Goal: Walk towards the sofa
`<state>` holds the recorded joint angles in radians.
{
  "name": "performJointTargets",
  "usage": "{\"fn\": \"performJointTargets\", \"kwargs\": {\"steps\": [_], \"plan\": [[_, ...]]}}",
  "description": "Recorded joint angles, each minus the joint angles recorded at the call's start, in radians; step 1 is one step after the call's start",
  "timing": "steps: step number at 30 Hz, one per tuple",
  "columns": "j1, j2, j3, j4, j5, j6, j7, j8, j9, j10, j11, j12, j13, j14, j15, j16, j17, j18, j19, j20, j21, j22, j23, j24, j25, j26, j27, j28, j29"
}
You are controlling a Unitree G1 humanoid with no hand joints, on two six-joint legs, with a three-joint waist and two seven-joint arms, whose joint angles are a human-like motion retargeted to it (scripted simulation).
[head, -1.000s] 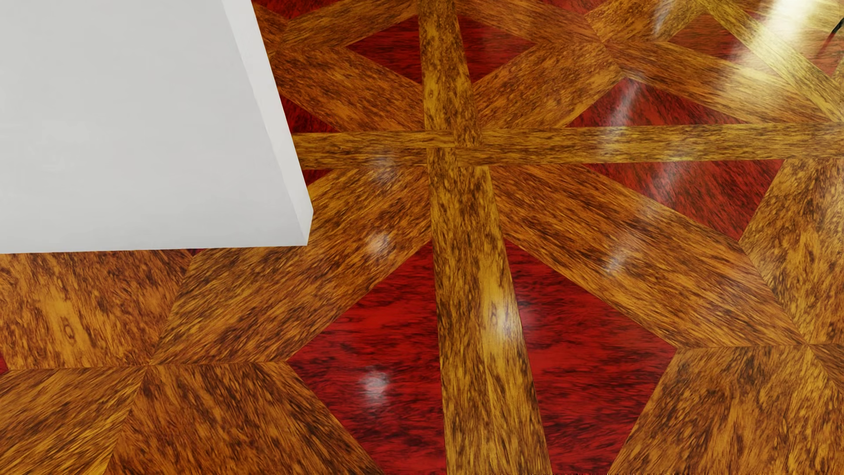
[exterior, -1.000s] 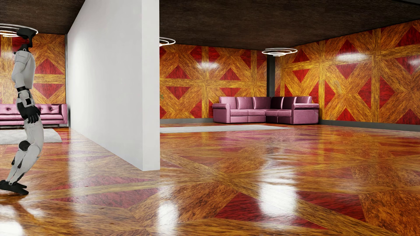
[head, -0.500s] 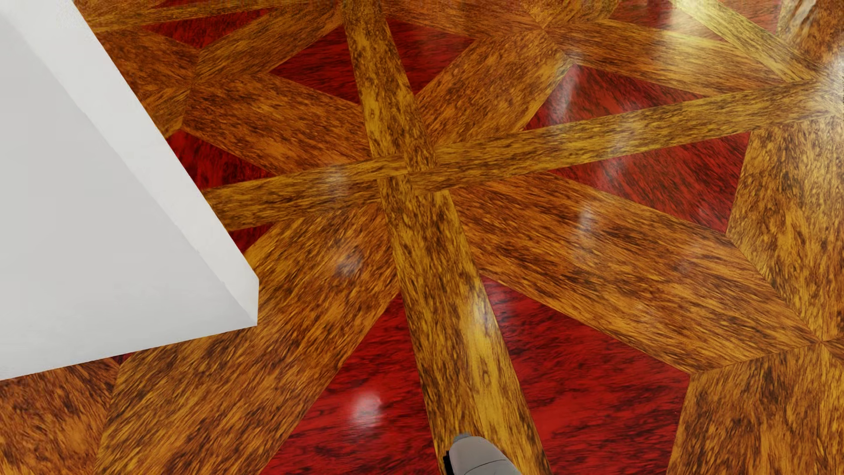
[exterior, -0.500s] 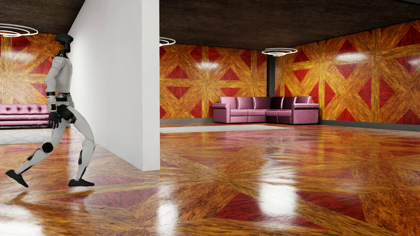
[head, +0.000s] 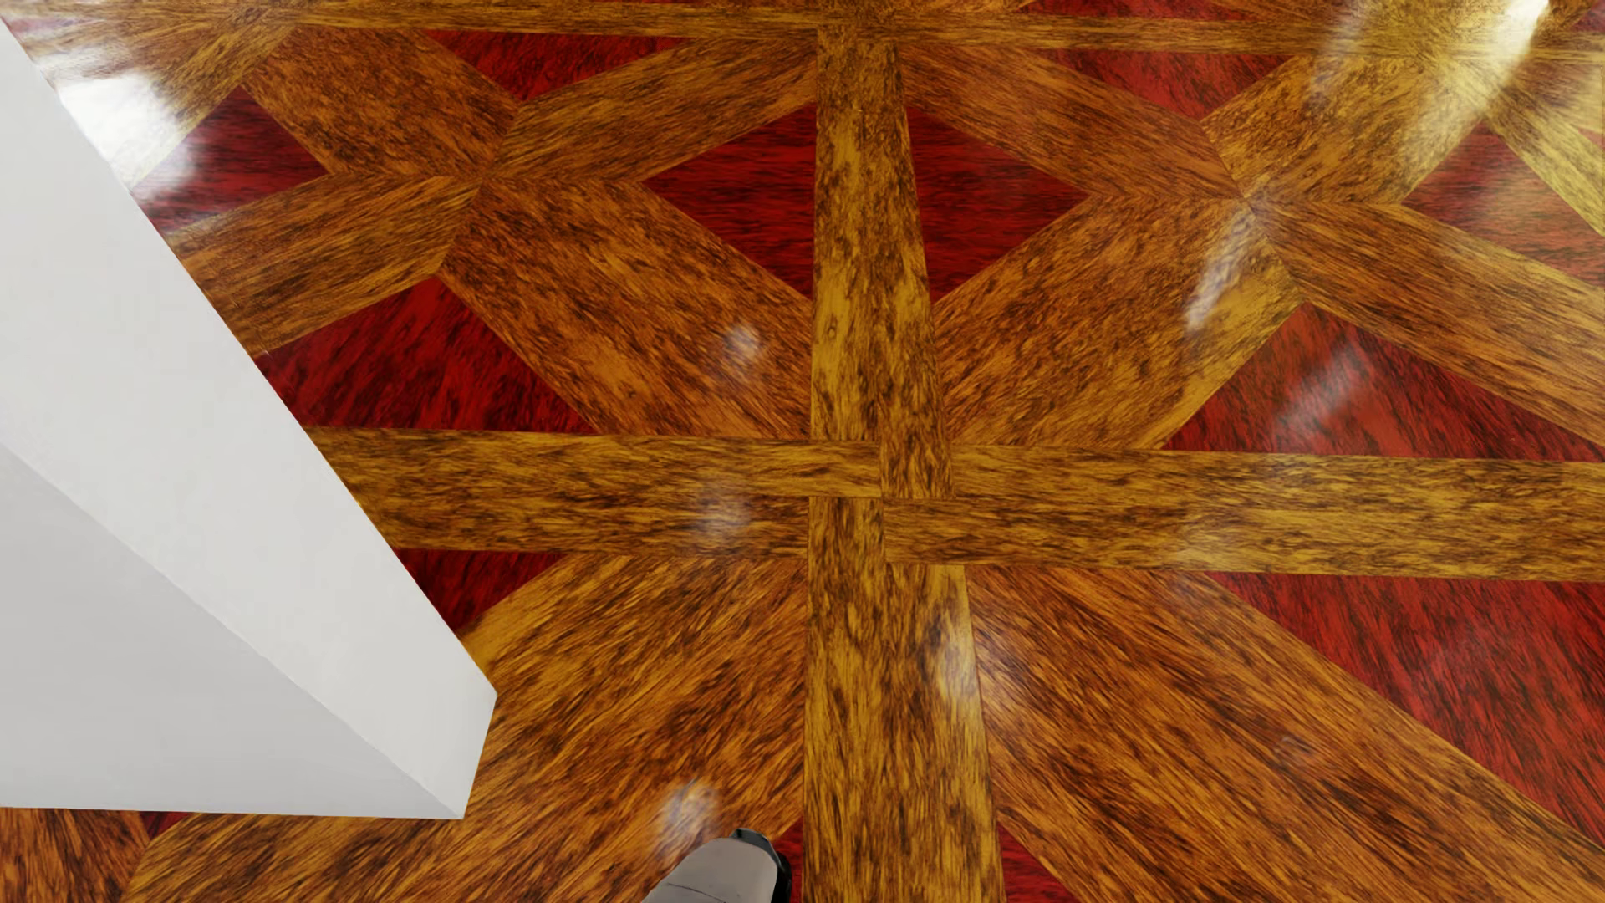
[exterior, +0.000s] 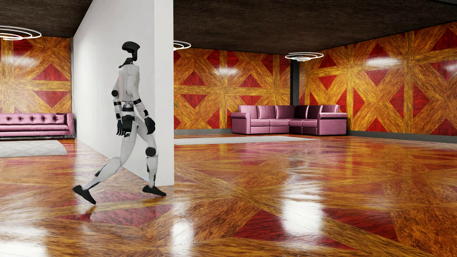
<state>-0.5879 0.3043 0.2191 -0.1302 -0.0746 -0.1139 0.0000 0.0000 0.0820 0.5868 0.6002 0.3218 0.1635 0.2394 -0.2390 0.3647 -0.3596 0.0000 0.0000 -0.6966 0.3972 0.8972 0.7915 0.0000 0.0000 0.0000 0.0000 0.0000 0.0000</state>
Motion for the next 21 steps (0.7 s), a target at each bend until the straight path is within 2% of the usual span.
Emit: {"fn": "performJointTargets", "kwargs": {"steps": [1, 2, 3, 4, 5, 6, 8, 10, 11, 12, 13, 14, 15, 16, 17, 18, 19, 20, 21], "plan": [[0.031, -0.02, -0.023, -0.031, -0.03, -0.021, 0.0, 0.0, 0.007, 0.067, 0.141, -0.007, 0.018, 0.04, 0.181, 0.0, 0.016, 0.0, 0.0, -0.012, 0.008, 0.022, 0.029, 0.0, 0.0, 0.0, 0.0, 0.0, 0.0], [0.07, -0.116, -0.057, -0.062, -0.044, -0.023, 0.0, 0.0, -0.003, 0.096, 0.339, -0.021, 0.039, 0.028, 0.351, -0.004, 0.022, 0.0, 0.0, -0.019, 0.023, 0.038, 0.058, 0.0, 0.0, 0.0, 0.0, 0.0, 0.0], [0.126, -0.241, -0.091, -0.095, -0.069, -0.031, 0.0, 0.0, -0.005, 0.096, 0.559, -0.029, 0.048, -0.011, 0.346, -0.002, 0.017, 0.0, 0.0, 0.001, 0.062, 0.016, 0.07, 0.0, 0.0, 0.0, 0.0, 0.0, 0.0], [0.237, -0.326, -0.141, -0.112, -0.079, -0.028, 0.0, 0.0, 0.017, 0.053, 0.708, -0.047, 0.058, -0.078, 0.208, -0.006, 0.019, 0.0, 0.0, 0.027, 0.071, 0.007, 0.066, 0.0, 0.0, 0.0, 0.0, 0.0, 0.0], [0.346, -0.416, -0.196, -0.103, -0.068, -0.008, 0.0, 0.0, 0.032, 0.011, 0.772, -0.082, 0.066, -0.155, 0.091, -0.008, 0.019, 0.0, 0.0, 0.03, 0.09, 0.014, 0.076, 0.0, 0.0, 0.0, 0.0, 0.0, 0.0], [0.429, -0.514, -0.258, -0.095, -0.051, 0.014, 0.0, 0.0, 0.032, -0.024, 0.757, -0.111, 0.08, -0.23, 0.017, -0.005, 0.018, 0.0, 0.0, 0.052, 0.092, -0.007, 0.079, 0.0, 0.0, 0.0, 0.0, 0.0, 0.0], [0.626, -0.627, -0.373, -0.07, -0.049, 0.043, 0.0, 0.0, 0.036, -0.116, 0.525, -0.161, 0.128, -0.398, -0.01, 0.03, 0.004, 0.0, 0.0, 0.044, 0.099, -0.091, 0.06, 0.0, 0.0, 0.0, 0.0, 0.0, 0.0], [0.775, -0.709, -0.427, -0.042, -0.05, 0.06, 0.0, 0.0, 0.024, -0.182, 0.184, -0.222, 0.149, -0.561, 0.072, 0.039, 0.005, 0.0, 0.0, 0.118, 0.07, -0.12, 0.081, 0.0, 0.0, 0.0, 0.0, 0.0, 0.0], [0.823, -0.732, -0.444, -0.039, -0.056, 0.059, 0.0, 0.0, 0.002, -0.186, 0.007, -0.253, 0.153, -0.614, 0.133, 0.047, 0.006, 0.0, 0.0, 0.138, 0.082, -0.129, 0.1, 0.0, 0.0, 0.0, 0.0, 0.0, 0.0], [0.848, -0.749, -0.459, -0.03, -0.058, 0.066, 0.0, 0.0, -0.015, -0.184, -0.097, -0.273, 0.158, -0.62, 0.163, 0.052, 0.006, 0.0, 0.0, 0.159, 0.08, -0.145, 0.11, 0.0, 0.0, 0.0, 0.0, 0.0, 0.0], [0.883, -0.767, -0.473, -0.026, -0.06, 0.065, 0.0, 0.0, -0.02, -0.174, -0.105, -0.284, 0.156, -0.596, 0.143, 0.059, 0.009, 0.0, 0.0, 0.171, 0.089, -0.154, 0.132, 0.0, 0.0, 0.0, 0.0, 0.0, 0.0], [0.921, -0.779, -0.492, 0.003, -0.038, 0.081, 0.0, 0.0, -0.013, -0.134, -0.033, -0.272, 0.163, -0.542, 0.107, 0.057, 0.01, 0.0, 0.0, 0.177, 0.079, -0.173, 0.142, 0.0, 0.0, 0.0, 0.0, 0.0, 0.0], [0.946, -0.762, -0.509, 0.028, -0.019, 0.089, 0.0, 0.0, -0.02, -0.063, 0.04, -0.241, 0.166, -0.452, 0.142, 0.048, 0.007, 0.0, 0.0, 0.201, 0.105, -0.179, 0.171, 0.0, 0.0, 0.0, 0.0, 0.0, 0.0], [0.893, -0.785, -0.512, 0.055, -0.002, 0.109, 0.0, 0.0, -0.046, 0.086, 0.123, -0.213, 0.17, -0.301, 0.17, 0.018, 0.013, 0.0, 0.0, 0.226, 0.096, -0.152, 0.197, 0.0, 0.0, 0.0, 0.0, 0.0, 0.0], [0.833, -0.74, -0.501, 0.091, 0.04, 0.128, 0.0, 0.0, -0.034, 0.297, 0.193, -0.182, 0.174, -0.154, 0.127, -0.007, 0.02, 0.0, 0.0, 0.226, 0.084, -0.114, 0.225, 0.0, 0.0, 0.0, 0.0, 0.0, 0.0], [0.719, -0.683, -0.468, 0.091, 0.06, 0.124, 0.0, 0.0, -0.024, 0.547, 0.196, -0.168, 0.166, -0.12, 0.077, -0.013, 0.026, 0.0, 0.0, 0.183, 0.065, -0.095, 0.228, 0.0, 0.0, 0.0, 0.0, 0.0, 0.0], [0.595, -0.585, -0.433, 0.109, 0.079, 0.136, 0.0, 0.0, -0.004, 0.745, 0.159, -0.163, 0.153, -0.148, 0.045, -0.021, 0.024, 0.0, 0.0, 0.151, 0.087, -0.08, 0.221, 0.0, 0.0, 0.0, 0.0, 0.0, 0.0], [0.479, -0.502, -0.373, 0.092, 0.067, 0.119, 0.0, 0.0, 0.001, 0.794, 0.113, -0.157, 0.139, -0.139, 0.034, -0.026, 0.018, 0.0, 0.0, 0.094, 0.1, -0.062, 0.202, 0.0, 0.0, 0.0, 0.0, 0.0, 0.0], [0.393, -0.428, -0.304, 0.076, 0.064, 0.101, 0.0, 0.0, 0.014, 0.716, 0.068, -0.142, 0.122, -0.103, 0.031, -0.033, 0.014, 0.0, 0.0, 0.071, 0.095, -0.032, 0.176, 0.0, 0.0, 0.0, 0.0, 0.0, 0.0]]}}
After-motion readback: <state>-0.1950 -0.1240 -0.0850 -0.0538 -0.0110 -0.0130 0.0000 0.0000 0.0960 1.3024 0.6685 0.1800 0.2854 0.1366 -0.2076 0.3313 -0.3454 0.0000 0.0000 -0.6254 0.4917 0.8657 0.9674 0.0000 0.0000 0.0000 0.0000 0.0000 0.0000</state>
